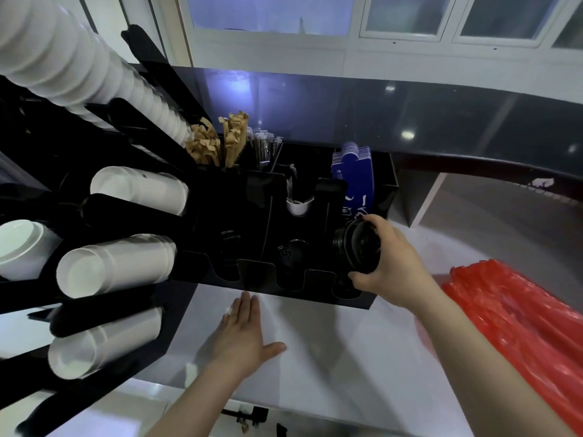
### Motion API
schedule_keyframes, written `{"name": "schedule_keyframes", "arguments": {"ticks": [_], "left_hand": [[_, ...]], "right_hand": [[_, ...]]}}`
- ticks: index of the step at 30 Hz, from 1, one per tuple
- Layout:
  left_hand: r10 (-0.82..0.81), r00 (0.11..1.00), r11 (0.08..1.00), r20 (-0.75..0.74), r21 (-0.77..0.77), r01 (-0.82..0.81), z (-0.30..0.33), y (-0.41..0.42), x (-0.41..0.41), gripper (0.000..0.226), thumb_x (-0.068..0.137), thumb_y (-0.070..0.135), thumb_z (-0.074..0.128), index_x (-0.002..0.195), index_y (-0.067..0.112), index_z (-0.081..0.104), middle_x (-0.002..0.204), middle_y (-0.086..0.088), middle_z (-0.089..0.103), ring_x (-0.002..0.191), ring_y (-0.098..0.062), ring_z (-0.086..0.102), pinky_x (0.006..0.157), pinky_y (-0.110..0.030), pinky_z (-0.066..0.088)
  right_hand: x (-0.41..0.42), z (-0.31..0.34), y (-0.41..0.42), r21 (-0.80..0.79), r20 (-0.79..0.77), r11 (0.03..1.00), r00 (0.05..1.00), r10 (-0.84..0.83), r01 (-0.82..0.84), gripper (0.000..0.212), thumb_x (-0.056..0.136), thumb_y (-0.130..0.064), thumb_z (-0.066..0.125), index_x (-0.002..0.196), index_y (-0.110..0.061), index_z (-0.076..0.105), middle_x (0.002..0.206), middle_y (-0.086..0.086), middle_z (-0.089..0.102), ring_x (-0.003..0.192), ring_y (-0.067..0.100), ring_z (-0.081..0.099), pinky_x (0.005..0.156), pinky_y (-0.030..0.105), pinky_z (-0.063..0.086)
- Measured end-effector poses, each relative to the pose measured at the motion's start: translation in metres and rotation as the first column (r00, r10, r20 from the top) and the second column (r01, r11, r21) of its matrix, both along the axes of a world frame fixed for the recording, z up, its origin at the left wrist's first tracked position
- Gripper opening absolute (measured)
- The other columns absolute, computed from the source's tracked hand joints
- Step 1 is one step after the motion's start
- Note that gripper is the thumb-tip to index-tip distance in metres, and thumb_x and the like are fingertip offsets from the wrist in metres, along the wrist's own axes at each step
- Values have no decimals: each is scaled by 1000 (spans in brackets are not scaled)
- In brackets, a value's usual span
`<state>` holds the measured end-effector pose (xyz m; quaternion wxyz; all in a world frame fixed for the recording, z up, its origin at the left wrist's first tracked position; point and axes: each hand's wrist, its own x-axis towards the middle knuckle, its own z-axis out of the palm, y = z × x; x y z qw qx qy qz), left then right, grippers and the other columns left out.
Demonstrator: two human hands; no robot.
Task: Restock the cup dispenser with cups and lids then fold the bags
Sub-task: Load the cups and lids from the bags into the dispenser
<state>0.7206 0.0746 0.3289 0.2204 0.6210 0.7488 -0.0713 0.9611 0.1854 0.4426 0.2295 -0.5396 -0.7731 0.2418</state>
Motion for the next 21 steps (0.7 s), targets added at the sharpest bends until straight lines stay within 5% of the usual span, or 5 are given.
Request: {"name": "schedule_keyframes", "arguments": {"ticks": [11, 14, 17, 19, 21], "left_hand": [[16, 998, 997, 58, 75, -21, 5, -2, 0, 110, 82, 70, 50, 151, 7, -9, 160, -11, -10, 148, -25, -4, 120, -35, 7], [153, 942, 965, 300, 160, -208, 21, -2, -4, 73, 85, 43, 63, 146, 14, 35, 153, -7, 32, 137, -25, 37, 106, -30, 36], [230, 542, 760, 808, 199, -619, 43, -5, -8, 19, 93, 16, 59, 108, 26, 67, 107, 4, 71, 109, -17, 63, 89, -23, 48], [123, 213, 736, 969, 55, -675, 58, -6, -5, 20, 91, 28, 58, 110, 30, 65, 104, 5, 73, 103, -13, 66, 88, -27, 51], [90, 41, 760, 995, -42, -649, 66, -5, 3, 29, 87, 28, 61, 116, 27, 61, 107, 1, 72, 100, -15, 68, 80, -31, 55]], "right_hand": [[-76, 14, -5, 46, -8, 982, 983, 182, -181, 100, 59, -34, 77, 142, -31, 22, 141, 2, 34, 126, 24, 37, 100, 29, 34], [-92, 1, -17, 42, 57, 961, 961, 272, -275, 102, 59, -35, 77, 144, -28, 21, 141, 4, 33, 125, 29, 35, 105, 35, 35], [-96, -13, -30, 77, 110, 943, 943, 314, -323, 102, 60, -34, 76, 145, -27, 22, 139, 5, 33, 122, 30, 36, 104, 39, 36], [-97, -21, -38, 141, 145, 927, 933, 329, -349, 101, 62, -35, 75, 148, -25, 23, 140, 7, 33, 121, 30, 37, 105, 39, 36], [-99, -27, -44, 169, 146, 916, 928, 342, -365, 101, 65, -36, 74, 150, -25, 21, 143, 7, 32, 124, 30, 35, 106, 38, 35]]}}
